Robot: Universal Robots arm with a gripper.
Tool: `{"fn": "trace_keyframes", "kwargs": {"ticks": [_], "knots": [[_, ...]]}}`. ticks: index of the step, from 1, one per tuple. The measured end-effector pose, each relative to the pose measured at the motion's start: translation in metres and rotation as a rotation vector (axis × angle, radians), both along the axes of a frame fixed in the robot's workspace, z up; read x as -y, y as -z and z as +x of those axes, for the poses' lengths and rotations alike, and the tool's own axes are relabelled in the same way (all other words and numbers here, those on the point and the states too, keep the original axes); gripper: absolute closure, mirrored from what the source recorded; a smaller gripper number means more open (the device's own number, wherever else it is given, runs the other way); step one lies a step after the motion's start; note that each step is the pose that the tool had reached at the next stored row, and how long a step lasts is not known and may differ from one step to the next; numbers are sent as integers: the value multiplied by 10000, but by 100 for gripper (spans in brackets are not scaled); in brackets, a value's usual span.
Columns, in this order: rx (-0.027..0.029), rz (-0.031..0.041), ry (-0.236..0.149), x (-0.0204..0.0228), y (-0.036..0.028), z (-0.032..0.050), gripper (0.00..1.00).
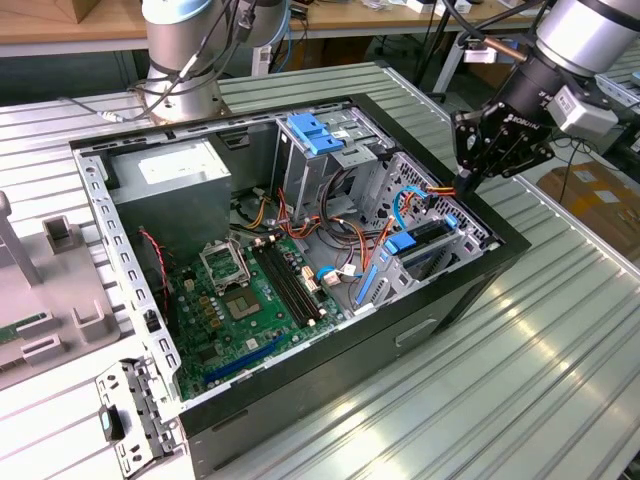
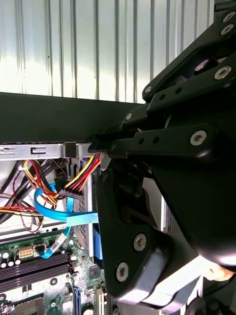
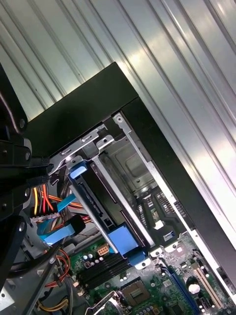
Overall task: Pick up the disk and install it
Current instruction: 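Insert the first disk wire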
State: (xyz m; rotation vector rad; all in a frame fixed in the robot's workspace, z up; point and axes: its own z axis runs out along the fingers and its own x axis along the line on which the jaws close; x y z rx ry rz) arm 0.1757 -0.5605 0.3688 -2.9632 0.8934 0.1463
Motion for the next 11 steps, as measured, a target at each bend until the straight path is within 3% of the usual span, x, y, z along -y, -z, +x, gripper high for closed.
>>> {"fn": "trace_keyframes", "kwargs": {"ticks": [11], "knots": [[0, 3, 0, 12, 5, -40, 82]]}}
